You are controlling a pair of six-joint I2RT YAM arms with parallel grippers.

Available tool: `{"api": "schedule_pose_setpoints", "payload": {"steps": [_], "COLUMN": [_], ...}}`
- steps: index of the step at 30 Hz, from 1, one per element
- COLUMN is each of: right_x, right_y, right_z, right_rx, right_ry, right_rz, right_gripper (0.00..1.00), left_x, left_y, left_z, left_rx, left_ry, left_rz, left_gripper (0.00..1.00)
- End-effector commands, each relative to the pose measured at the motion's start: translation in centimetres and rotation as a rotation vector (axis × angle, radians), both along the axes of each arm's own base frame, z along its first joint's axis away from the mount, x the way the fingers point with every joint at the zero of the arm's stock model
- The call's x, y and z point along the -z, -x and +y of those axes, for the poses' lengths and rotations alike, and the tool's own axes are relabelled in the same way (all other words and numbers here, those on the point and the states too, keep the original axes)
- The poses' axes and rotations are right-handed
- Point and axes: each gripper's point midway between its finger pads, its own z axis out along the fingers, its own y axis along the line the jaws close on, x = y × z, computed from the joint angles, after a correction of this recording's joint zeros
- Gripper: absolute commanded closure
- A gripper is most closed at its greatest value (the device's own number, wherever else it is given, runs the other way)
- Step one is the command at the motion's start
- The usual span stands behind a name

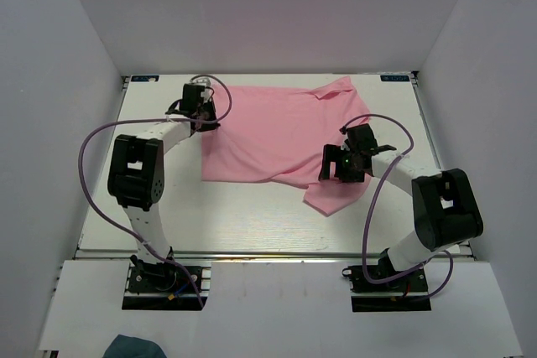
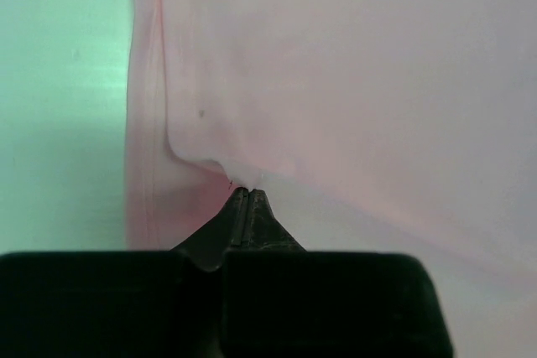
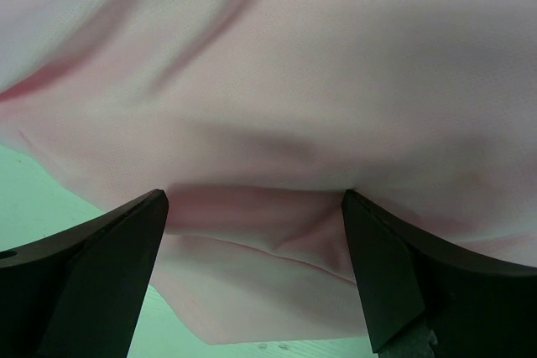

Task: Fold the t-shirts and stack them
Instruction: Flatten out the tshirt

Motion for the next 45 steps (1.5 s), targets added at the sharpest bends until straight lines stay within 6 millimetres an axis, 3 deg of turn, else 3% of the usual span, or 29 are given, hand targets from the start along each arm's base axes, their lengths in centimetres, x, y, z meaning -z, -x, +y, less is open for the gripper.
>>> {"api": "schedule_pose_setpoints", "payload": {"steps": [1, 6, 14, 19, 21, 22, 24, 25, 26, 27, 28, 29, 33, 34, 36, 37, 39, 43, 45], "right_x": [-0.1, 0.2, 0.6, 0.7, 0.6, 0.6, 0.3, 0.3, 0.1, -0.1, -0.5, -0.7, -2.6, -2.9, -3.2, -3.5, -3.6, -4.4, -4.6], "right_y": [-0.9, -0.9, -1.1, -1.1, -1.3, -1.2, -1.3, -1.2, -1.2, -1.3, -1.3, -1.4, -1.4, -1.4, -1.2, -1.2, -1.0, -0.5, -0.2], "right_z": [-0.3, -0.5, -0.5, -0.5, -0.3, -0.4, -0.2, -0.2, -0.1, -0.2, -0.1, 0.0, 0.0, 0.1, 0.1, 0.1, -0.2, -0.8, -1.0], "right_rx": [0.016, 0.013, 0.009, 0.008, 0.004, 0.008, 0.003, 0.002, -0.002, 0.000, -0.002, -0.004, -0.003, -0.006, -0.011, -0.009, -0.003, 0.018, 0.026], "right_ry": [0.024, 0.034, 0.043, 0.045, 0.041, 0.041, 0.037, 0.034, 0.032, 0.031, 0.027, 0.025, 0.009, 0.004, -0.004, -0.005, -0.003, 0.011, 0.019], "right_rz": [-0.014, -0.007, 0.002, 0.011, 0.006, 0.009, 0.004, 0.008, 0.001, -0.002, -0.011, -0.015, -0.066, -0.073, -0.081, -0.088, -0.092, -0.113, -0.117], "right_gripper": [0.10, 0.10, 0.10, 0.10, 0.10, 0.10, 0.10, 0.10, 0.10, 0.10, 0.10, 0.10, 0.10, 0.10, 0.10, 0.10, 0.10, 0.10, 0.10], "left_x": [-4.5, -5.7, -3.4, -3.1, -2.4, -2.1, -3.1, -3.2, -3.4, -5.1, -5.6, -4.7, -5.4, -3.9, -4.7, -3.3, -3.7, -0.9, -0.4], "left_y": [-3.2, -5.0, -7.1, -7.8, -7.5, -7.1, -6.9, -6.4, -5.8, -5.3, -4.7, -3.2, 1.6, 3.6, 5.5, 7.1, 8.6, 12.0, 12.7], "left_z": [-0.4, -1.0, -1.7, -1.7, -1.7, -1.6, -1.3, -1.1, -1.0, -0.4, 0.0, 0.5, 3.0, 3.3, 3.5, 3.8, 4.0, 4.1, 4.2], "left_rx": [0.032, 0.072, 0.096, 0.090, 0.090, 0.090, 0.081, 0.075, 0.075, 0.046, 0.034, 0.002, -0.142, -0.155, -0.181, -0.181, -0.202, -0.210, -0.217], "left_ry": [0.006, -0.001, 0.003, -0.007, -0.011, -0.014, -0.022, -0.029, -0.030, -0.041, -0.052, -0.047, -0.072, -0.071, -0.044, -0.055, -0.033, -0.014, -0.010], "left_rz": [-0.140, -0.175, -0.144, -0.118, -0.091, -0.068, -0.074, -0.063, -0.059, -0.078, -0.078, -0.040, 0.012, 0.063, 0.061, 0.099, 0.095, 0.171, 0.180], "left_gripper": [1.00, 1.00, 1.00, 0.98, 0.73, 0.44, 0.24, 0.08, 0.00, 0.00, 0.00, 0.00, 0.00, 0.00, 0.00, 0.00, 0.00, 0.05, 0.10]}}
